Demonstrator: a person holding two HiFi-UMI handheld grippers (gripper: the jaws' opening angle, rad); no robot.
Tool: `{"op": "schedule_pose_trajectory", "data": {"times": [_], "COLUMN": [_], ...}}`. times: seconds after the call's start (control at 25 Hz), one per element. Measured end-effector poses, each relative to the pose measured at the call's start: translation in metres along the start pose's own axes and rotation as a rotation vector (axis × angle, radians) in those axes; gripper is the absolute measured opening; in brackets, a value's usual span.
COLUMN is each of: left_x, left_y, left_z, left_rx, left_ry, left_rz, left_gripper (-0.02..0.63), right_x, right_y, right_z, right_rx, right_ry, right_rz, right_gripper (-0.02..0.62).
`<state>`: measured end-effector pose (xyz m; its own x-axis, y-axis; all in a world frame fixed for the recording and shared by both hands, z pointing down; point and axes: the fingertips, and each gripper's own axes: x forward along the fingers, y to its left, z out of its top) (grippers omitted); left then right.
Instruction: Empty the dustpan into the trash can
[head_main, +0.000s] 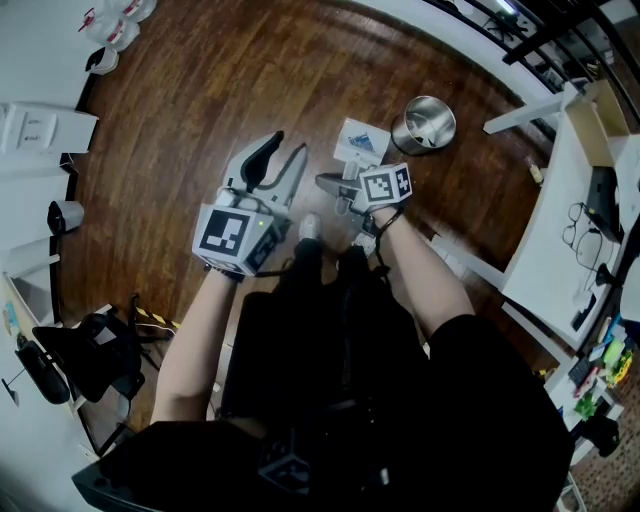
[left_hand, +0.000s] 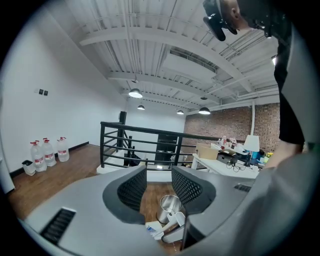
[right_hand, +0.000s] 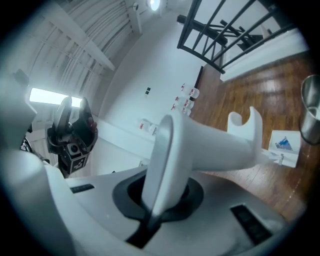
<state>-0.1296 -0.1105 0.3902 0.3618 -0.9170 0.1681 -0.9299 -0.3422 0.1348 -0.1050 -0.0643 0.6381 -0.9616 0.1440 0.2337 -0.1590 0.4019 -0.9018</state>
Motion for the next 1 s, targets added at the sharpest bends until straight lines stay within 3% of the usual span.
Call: {"op": "schedule_pose_trajectory", "data": {"times": [0.4,1.0], "left_x": [-0.008,-0.027], "left_y": [0.0,0.006], "left_z": [-0.006,-0.008], "left_rx": [-0.02,-0.073], "left_ry": [0.002,-0.004], "left_rz": [0.0,0.013], "left_gripper": [0.161,0.161], "right_x": [-0.001,-0.007], "right_y": [0.004,0.029], "right_z": [0.001,0.01], "right_rx": [-0.171,-0.182], "right_ry": [0.096,0.065], "right_rz": [-0.024,0.009], "right_gripper": [0.004,0.003]}}
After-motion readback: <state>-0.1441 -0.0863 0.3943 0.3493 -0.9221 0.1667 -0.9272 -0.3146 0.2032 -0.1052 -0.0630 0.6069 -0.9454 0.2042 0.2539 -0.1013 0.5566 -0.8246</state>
